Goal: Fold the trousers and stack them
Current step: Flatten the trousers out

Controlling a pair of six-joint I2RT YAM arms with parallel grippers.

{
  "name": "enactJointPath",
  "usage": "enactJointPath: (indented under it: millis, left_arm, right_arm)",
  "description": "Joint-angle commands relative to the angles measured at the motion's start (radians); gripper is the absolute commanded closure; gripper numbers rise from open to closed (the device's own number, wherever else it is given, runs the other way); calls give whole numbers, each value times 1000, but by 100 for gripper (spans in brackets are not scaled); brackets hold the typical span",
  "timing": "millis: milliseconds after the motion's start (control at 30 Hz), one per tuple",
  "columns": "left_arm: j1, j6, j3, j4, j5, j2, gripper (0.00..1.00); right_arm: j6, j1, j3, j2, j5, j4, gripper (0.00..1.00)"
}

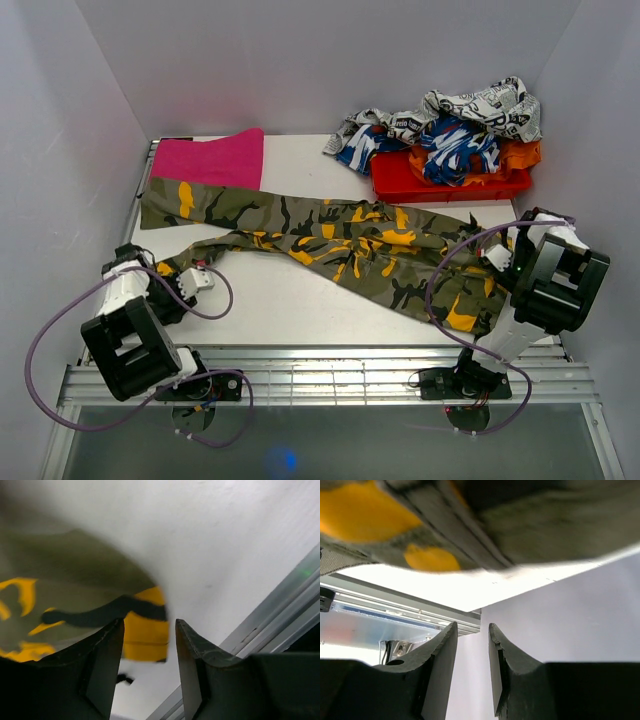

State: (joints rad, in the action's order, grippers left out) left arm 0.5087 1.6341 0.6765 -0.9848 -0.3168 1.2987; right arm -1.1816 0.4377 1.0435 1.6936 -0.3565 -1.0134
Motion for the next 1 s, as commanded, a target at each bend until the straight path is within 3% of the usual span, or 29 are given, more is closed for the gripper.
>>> enactJointPath:
  millis: [0,200,233,300,433,633,867,967]
  left_arm:
    - [20,-6,157,-41,-8,6,43]
    - [79,-164,688,-380,-168,262,41]
    - [83,-192,743,-400,-185,336,26]
    - [85,-279,848,-407,-208,396,25]
    - [85,-414,926,-362,-220,525,20]
    - [85,-549,905,-241,-199,559,14]
    - [85,-534,838,-172,-113,565,13]
    - [85,-511,851,-157,-101,577,13]
  right_arm:
    - [-46,4,85,-14,60,-106,62]
    - [-52,-34,187,-92,266,-297,54]
    - [-49,-51,175,-115,281,-297,52]
    - [-40,-123,109,-175,310,-297,46]
    - [39,-275,38,-244,399,-295,44]
    - [215,-529,-42,-238,473,-196,41]
    - [309,-720,-209,-186,357,-39,27]
    - [313,-743,-293,-166,237,53,28]
